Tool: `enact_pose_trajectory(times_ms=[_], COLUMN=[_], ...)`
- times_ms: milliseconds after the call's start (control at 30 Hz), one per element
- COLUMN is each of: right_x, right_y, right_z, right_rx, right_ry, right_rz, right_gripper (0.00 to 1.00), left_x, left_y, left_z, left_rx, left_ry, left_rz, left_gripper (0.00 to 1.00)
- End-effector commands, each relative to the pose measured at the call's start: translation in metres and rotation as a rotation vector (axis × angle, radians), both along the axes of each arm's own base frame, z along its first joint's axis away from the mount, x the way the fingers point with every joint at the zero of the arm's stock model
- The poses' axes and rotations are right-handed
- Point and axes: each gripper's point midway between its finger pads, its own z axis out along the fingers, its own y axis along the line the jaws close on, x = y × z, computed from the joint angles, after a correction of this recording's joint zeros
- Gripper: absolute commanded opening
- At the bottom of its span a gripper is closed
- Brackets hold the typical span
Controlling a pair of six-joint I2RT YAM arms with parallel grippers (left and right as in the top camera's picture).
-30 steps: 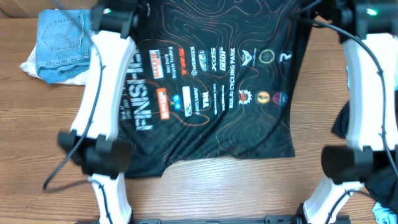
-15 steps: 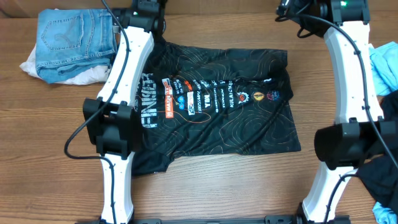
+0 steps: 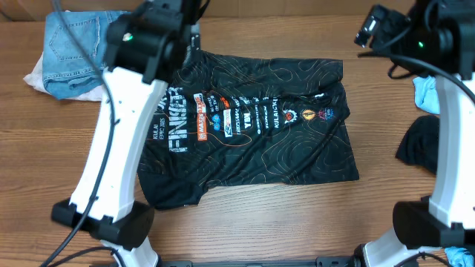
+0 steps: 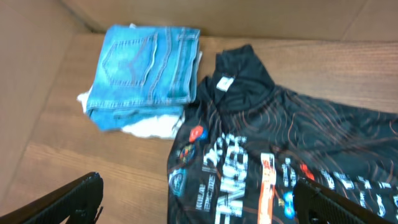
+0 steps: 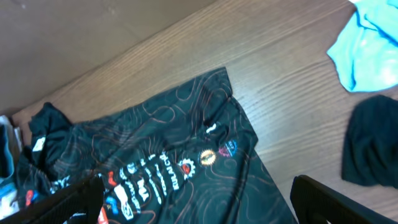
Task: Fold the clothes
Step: 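Lay the stretched jersey flat on the table and release both grippers, then move the left gripper to the jersey's bottom-left hem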
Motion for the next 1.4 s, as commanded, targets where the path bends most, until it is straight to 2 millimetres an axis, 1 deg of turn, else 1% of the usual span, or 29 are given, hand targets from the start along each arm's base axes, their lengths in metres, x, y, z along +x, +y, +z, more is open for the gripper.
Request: enact_pose_trajectory(times_ms=[0, 67, 100, 133, 167, 200, 267, 367, 400, 467, 600, 633, 700, 767, 833, 933, 1000, 1100, 1233, 1367], right_x=[-0.024, -0.039, -0.046, -0.053, -0.059, -0.062, -0.066, -0.073, -0.076, -0.084, -0.107, -0.112, -0.124, -0.134, -0.141, -0.145, -0.145, -0.140, -0.132, -0.124], right_y=[-0.004, -0.005, -0.005, -0.004, 0.000, 0.005, 0.016, 0.027, 0.027, 0.026, 0.022, 0.019, 0.013, 0.010, 0.010, 0.008, 0.007, 0.007, 0.008, 0.008], right_z=[0.021, 0.026, 0.028, 0.029, 0.031, 0.034, 0.038, 0.045, 0.047, 0.055, 0.061, 0.060, 0.054, 0.045, 0.031, 0.006, -0.011, -0.036, -0.061, -0.077], right_rx=[-0.009, -0.008, -0.006, -0.003, 0.012, 0.028, 0.071, 0.107, 0.108, 0.104, 0.088, 0.076, 0.050, 0.043, 0.042, 0.033, 0.031, 0.032, 0.033, 0.034], right_ry=[-0.037, -0.032, -0.027, -0.019, -0.023, -0.030, -0.042, -0.063, -0.070, -0.096, -0.123, -0.122, -0.112, -0.088, -0.046, 0.033, 0.089, 0.156, 0.203, 0.215], right_rz=[-0.012, -0.011, -0.009, -0.006, 0.016, 0.042, 0.092, 0.152, 0.153, 0.152, 0.141, 0.130, 0.107, 0.097, 0.095, 0.087, 0.085, 0.084, 0.082, 0.078], right_gripper=[1.00, 1.00, 1.00, 1.00, 1.00, 1.00, 1.00, 1.00, 1.00, 1.00, 1.00, 1.00, 1.00, 1.00, 1.00, 1.00, 1.00, 1.00, 1.00, 1.00], left_x=[-0.023, -0.040, -0.048, -0.054, -0.065, -0.071, -0.082, -0.086, -0.088, -0.096, -0.117, -0.125, -0.139, -0.153, -0.165, -0.180, -0.191, -0.209, -0.229, -0.249], left_y=[0.004, 0.009, 0.008, 0.007, 0.005, 0.004, 0.005, -0.002, -0.002, 0.001, 0.008, 0.007, 0.001, -0.005, -0.002, 0.004, 0.006, 0.004, 0.005, 0.011], left_z=[0.014, 0.023, 0.025, 0.026, 0.025, 0.024, 0.017, 0.015, 0.017, 0.027, 0.050, 0.055, 0.059, 0.054, 0.041, 0.010, -0.016, -0.054, -0.102, -0.145], left_rx=[-0.097, -0.124, -0.139, -0.154, -0.175, -0.184, -0.182, -0.207, -0.214, -0.235, -0.269, -0.292, -0.331, -0.365, -0.367, -0.363, -0.364, -0.387, -0.385, -0.359], left_ry=[-0.025, -0.030, -0.021, -0.011, 0.017, 0.039, 0.089, 0.113, 0.107, 0.072, -0.002, -0.015, -0.010, 0.019, 0.058, 0.145, 0.218, 0.344, 0.506, 0.643], left_rz=[0.051, 0.069, 0.057, 0.046, 0.028, 0.019, 0.014, -0.029, -0.025, -0.017, -0.028, -0.043, -0.104, -0.151, -0.142, -0.087, -0.048, 0.001, 0.087, 0.187], left_gripper=[1.00, 1.00, 1.00, 1.00, 1.00, 1.00, 1.00, 1.00, 1.00, 1.00, 1.00, 1.00, 1.00, 1.00, 1.00, 1.00, 1.00, 1.00, 1.00, 1.00])
